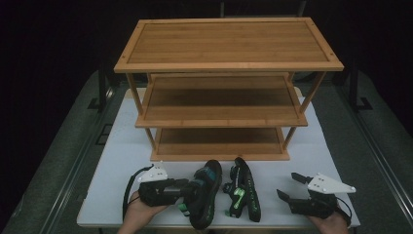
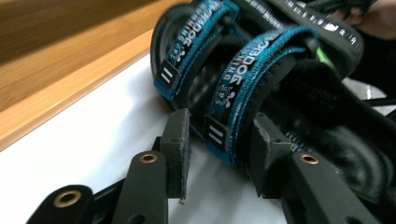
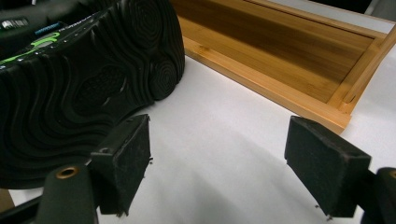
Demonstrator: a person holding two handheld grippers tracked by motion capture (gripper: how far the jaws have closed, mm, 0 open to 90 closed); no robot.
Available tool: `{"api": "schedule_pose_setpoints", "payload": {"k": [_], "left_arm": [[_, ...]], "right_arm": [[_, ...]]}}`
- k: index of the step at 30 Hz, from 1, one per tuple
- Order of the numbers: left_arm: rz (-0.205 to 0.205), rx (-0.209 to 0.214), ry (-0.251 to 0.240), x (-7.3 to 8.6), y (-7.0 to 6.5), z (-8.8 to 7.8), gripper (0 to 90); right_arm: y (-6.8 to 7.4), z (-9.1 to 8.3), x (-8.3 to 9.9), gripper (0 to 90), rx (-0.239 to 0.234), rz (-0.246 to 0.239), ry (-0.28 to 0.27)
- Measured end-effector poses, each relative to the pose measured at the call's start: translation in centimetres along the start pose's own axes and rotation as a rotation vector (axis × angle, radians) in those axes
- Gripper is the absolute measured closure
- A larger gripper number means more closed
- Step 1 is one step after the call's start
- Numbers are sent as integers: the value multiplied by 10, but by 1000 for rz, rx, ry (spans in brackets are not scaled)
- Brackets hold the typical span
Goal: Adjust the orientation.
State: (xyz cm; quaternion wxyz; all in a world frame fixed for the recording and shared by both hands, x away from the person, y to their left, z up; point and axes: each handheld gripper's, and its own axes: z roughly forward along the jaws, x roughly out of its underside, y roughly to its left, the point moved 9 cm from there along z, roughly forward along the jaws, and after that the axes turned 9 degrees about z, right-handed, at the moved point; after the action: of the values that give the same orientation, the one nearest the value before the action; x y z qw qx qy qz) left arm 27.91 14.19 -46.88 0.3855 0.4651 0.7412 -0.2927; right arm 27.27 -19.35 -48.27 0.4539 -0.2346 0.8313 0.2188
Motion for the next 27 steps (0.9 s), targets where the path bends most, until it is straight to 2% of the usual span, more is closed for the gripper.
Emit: {"api": "schedule_pose_setpoints", "payload": {"k": [5, 10, 14, 20, 24, 27], "left_arm": [[12, 2, -12, -9, -4, 10, 576], [-24, 1, -19, -6, -5, 16, 546], [-29, 1, -28, -5, -4, 16, 540], [-26, 9, -17, -3, -6, 19, 540], [-18, 9, -9, -3, -7, 21, 540], [-18, 10, -7, -2, -8, 22, 540]], "right_arm": [[0, 0, 0, 219, -2, -4, -1], [5, -3, -4, 226, -16, 3, -23], [15, -5, -13, 251, -46, -8, -54], [43, -16, -33, 386, -146, -4, -126], [61, -15, -42, 493, -195, -19, -117], [72, -10, -46, 570, -220, -52, -98]]}}
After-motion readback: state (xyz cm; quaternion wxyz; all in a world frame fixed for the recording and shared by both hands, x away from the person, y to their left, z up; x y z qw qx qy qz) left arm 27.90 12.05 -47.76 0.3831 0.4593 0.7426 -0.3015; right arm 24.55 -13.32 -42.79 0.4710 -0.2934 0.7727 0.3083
